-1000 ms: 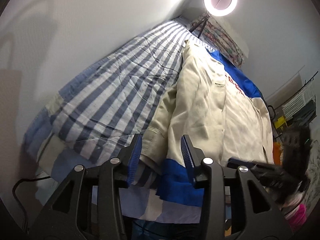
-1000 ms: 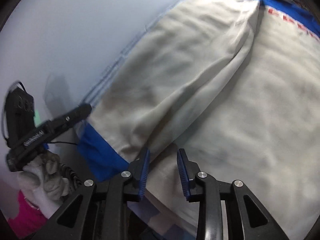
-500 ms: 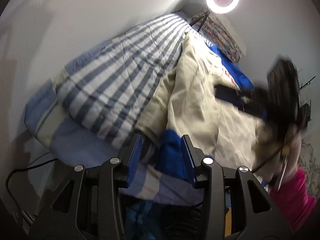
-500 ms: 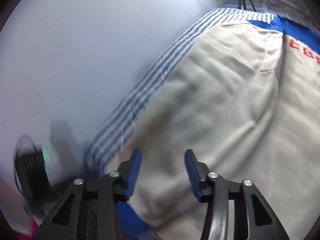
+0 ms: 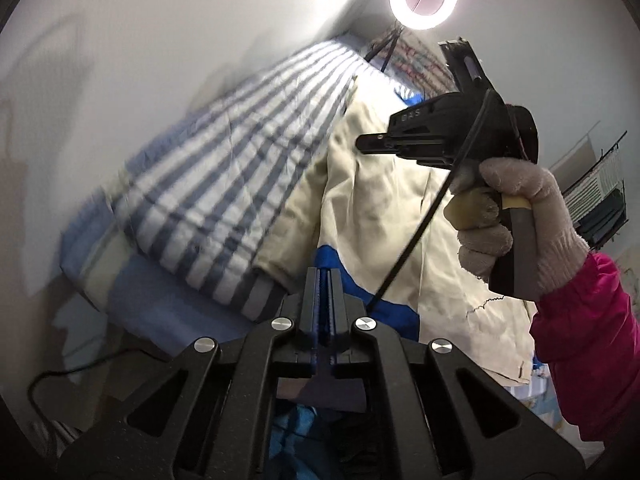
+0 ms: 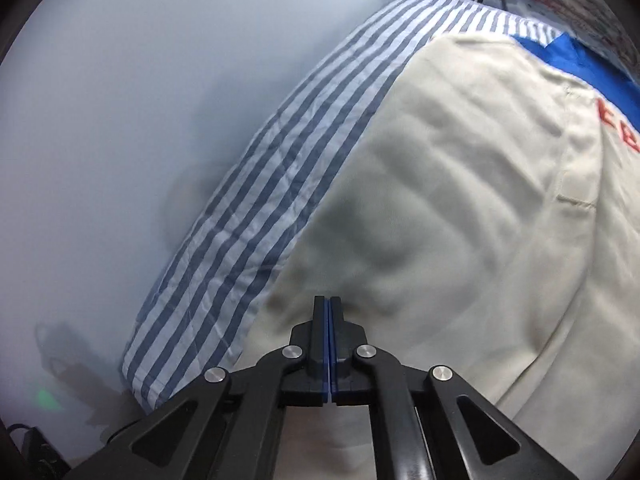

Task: Fold large clothes

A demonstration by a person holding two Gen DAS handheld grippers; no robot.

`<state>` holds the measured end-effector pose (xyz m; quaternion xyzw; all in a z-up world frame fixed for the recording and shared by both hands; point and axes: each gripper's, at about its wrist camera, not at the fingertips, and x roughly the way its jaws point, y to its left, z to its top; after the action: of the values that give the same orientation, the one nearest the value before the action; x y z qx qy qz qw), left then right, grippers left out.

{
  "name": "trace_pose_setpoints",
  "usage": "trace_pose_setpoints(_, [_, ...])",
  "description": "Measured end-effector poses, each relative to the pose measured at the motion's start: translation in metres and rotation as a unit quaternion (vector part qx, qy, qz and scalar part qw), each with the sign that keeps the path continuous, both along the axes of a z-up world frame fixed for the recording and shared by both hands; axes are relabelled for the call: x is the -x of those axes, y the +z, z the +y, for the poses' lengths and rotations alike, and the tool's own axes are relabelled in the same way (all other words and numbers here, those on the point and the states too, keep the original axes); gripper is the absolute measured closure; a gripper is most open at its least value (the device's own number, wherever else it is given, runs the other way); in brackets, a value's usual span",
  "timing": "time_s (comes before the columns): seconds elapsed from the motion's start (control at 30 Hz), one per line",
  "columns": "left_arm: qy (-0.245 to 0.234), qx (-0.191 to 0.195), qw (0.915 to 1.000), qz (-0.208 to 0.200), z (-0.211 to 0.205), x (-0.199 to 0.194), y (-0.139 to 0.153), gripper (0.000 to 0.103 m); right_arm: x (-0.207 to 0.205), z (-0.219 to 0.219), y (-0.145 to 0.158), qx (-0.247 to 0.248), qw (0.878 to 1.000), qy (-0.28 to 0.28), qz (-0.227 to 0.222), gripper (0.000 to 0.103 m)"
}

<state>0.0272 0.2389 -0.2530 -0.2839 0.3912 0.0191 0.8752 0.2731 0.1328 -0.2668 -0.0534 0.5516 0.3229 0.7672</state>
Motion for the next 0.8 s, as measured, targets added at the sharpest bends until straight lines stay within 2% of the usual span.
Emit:
trace_pose_setpoints(0.07, [0.002, -0.025, 0.9996, 0.009, 0.000, -0.006, -0.001, 0.102, -0.006, -0.008, 0.014, -0.035, 0.999, -0.016, -0.013, 0.103])
trace_pose_setpoints(0.13, [0.005, -0.024, 0.9991, 0.036, 0.004, -0.015, -0.015, 0.102, -0.017, -0.002, 0.014, -0.053, 0.999, -0.006, -0.005, 0.103])
trace_pose_setpoints(0.2, [0.004, -0.017, 0.9987, 0.048, 0.009, -0.017, -0.024, 0.102, -0.021, 0.006, 0.010, -0.054, 0.998, 0.021, 0.026, 0.094])
trace_pose_setpoints(0.23, [0.002, -0.013, 0.9989, 0.045, 0.010, -0.015, -0.025, 0.102, -0.022, 0.003, 0.012, -0.067, 0.997, 0.035, 0.024, 0.088])
trace_pose_setpoints(0.27, [0.000, -0.015, 0.9991, 0.040, 0.010, -0.013, -0.023, 0.102, -0.024, -0.004, 0.019, -0.069, 0.997, 0.042, 0.001, 0.079])
trace_pose_setpoints(0.3, [0.001, -0.024, 0.9991, 0.036, 0.009, -0.012, -0.020, 0.102, -0.028, -0.013, 0.024, -0.068, 0.997, 0.041, -0.020, 0.075])
trace_pose_setpoints(0.37, [0.001, -0.030, 0.9989, 0.035, 0.008, -0.013, -0.018, 0.102, -0.050, -0.040, 0.029, -0.077, 0.996, 0.017, -0.036, 0.066])
trace_pose_setpoints(0.47, [0.007, -0.031, 0.9989, 0.035, 0.009, -0.015, -0.016, 0.102, -0.103, -0.087, 0.023, -0.066, 0.995, -0.066, -0.039, 0.057])
trace_pose_setpoints(0.53, [0.011, -0.032, 0.9988, 0.035, 0.008, -0.019, -0.015, 0.102, -0.141, -0.114, 0.011, -0.057, 0.990, -0.126, -0.029, 0.057])
trace_pose_setpoints(0.63, [0.013, -0.030, 0.9988, 0.037, 0.008, -0.022, -0.015, 0.102, -0.180, -0.137, -0.010, -0.052, 0.982, -0.179, -0.008, 0.058])
trace_pose_setpoints(0.7, [0.014, -0.030, 0.9987, 0.038, 0.009, -0.024, -0.014, 0.102, -0.193, -0.135, -0.022, -0.063, 0.982, -0.177, 0.015, 0.077])
trace_pose_setpoints(0.73, [0.017, -0.027, 0.9989, 0.036, 0.010, -0.026, -0.013, 0.102, -0.201, -0.131, -0.028, -0.074, 0.983, -0.165, 0.032, 0.097])
trace_pose_setpoints(0.8, [0.023, -0.021, 0.9990, 0.030, 0.012, -0.027, -0.009, 0.102, -0.208, -0.127, -0.026, -0.063, 0.986, -0.154, 0.021, 0.103])
